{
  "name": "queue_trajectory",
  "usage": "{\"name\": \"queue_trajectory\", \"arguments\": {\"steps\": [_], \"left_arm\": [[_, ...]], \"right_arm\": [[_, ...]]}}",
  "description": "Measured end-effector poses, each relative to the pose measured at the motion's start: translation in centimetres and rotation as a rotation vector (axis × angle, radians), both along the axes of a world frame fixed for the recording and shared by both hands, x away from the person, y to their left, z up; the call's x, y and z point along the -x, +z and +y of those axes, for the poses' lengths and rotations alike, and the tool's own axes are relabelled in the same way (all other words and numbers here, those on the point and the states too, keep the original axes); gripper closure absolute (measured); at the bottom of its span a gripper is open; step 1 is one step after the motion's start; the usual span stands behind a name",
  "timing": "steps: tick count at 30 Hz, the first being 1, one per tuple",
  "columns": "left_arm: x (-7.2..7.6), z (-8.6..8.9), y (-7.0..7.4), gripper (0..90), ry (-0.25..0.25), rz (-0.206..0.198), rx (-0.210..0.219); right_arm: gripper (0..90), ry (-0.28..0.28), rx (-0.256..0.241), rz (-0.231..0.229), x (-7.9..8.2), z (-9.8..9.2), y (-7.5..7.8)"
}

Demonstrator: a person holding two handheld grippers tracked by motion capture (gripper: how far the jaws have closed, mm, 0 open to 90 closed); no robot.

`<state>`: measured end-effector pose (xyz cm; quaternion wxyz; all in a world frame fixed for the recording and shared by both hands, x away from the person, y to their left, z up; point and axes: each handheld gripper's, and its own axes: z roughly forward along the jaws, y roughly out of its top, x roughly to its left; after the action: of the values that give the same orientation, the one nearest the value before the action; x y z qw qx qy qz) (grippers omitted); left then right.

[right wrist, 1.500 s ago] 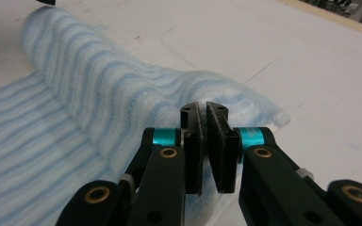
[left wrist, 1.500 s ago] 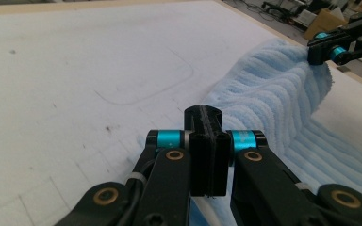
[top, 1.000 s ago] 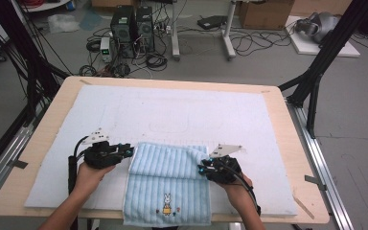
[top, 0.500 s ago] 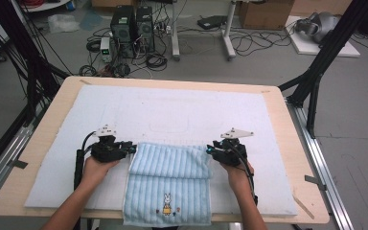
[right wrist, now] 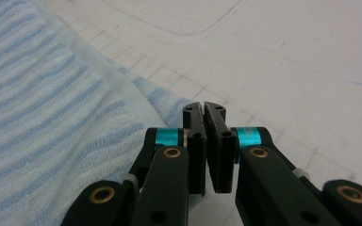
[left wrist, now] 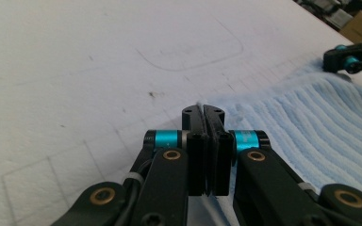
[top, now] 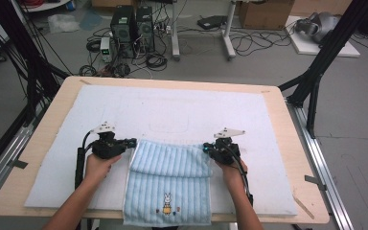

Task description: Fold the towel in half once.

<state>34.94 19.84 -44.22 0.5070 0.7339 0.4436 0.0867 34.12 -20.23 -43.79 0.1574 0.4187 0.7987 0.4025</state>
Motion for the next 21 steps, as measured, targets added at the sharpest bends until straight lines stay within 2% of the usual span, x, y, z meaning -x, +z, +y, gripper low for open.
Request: {"name": "queue_trajectory", "arguments": {"steps": [3, 5, 6, 7, 9, 10, 11, 13, 14, 15, 16, 17, 19, 21], "left_arm": [[-0.5, -0.2, -0.4, 87.8, 0.03, 0.015, -0.018], [-0.7, -0.3, -0.7, 87.4, 0.051, 0.026, -0.043], [-0.8, -0.4, -0.8, 85.7, 0.064, 0.035, -0.052], [-0.8, -0.4, -0.8, 80.0, 0.076, 0.036, -0.062], [-0.8, -0.3, -0.9, 63.3, 0.084, 0.039, -0.074], [-0.9, -0.3, -0.9, 59.6, 0.076, 0.045, -0.078], [-0.9, -0.3, -1.1, 59.1, 0.061, 0.048, -0.083], [-0.8, -0.6, -1.1, 58.9, 0.043, 0.048, -0.101], [-0.8, -0.7, -1.1, 61.9, 0.024, 0.045, -0.108], [-0.8, -0.9, -1.1, 68.0, 0.013, 0.044, -0.119], [-0.8, -1.1, -1.1, 76.8, -0.01, 0.048, -0.127], [-0.9, -1.3, -1.0, 84.9, -0.017, 0.048, -0.143], [-1.3, -1.5, -0.7, 86.6, -0.029, 0.063, -0.146], [-1.7, -1.5, -0.5, 87.1, -0.016, 0.044, -0.133]], "right_arm": [[87.3, -0.035, 0.011, -0.01, -0.4, 0.1, -0.1], [86.3, -0.043, 0.017, 0.006, -0.7, 0.2, -0.3], [82.5, -0.048, 0.025, 0.008, -0.8, 0.3, -0.4], [77.0, -0.054, 0.035, 0.006, -0.8, 0.4, -0.5], [56.7, -0.072, 0.0, 0.019, -1.0, 0.2, -0.6], [53.6, -0.08, -0.019, 0.034, -1.1, 0.1, -0.7], [53.7, -0.072, -0.028, 0.053, -1.2, 0.0, -0.9], [55.9, -0.054, -0.018, 0.061, -1.2, 0.1, -1.1], [62.8, -0.042, -0.018, 0.055, -1.2, 0.3, -1.1], [68.3, -0.02, -0.02, 0.064, -1.2, 0.4, -1.0], [77.4, -0.005, -0.013, 0.06, -1.1, 0.6, -1.1], [82.0, 0.028, -0.013, 0.06, -1.1, 0.8, -1.0], [84.3, 0.04, 0.018, 0.053, -1.2, 1.0, -0.8], [84.8, 0.033, 0.025, 0.038, -1.3, 1.1, -0.6]]}}
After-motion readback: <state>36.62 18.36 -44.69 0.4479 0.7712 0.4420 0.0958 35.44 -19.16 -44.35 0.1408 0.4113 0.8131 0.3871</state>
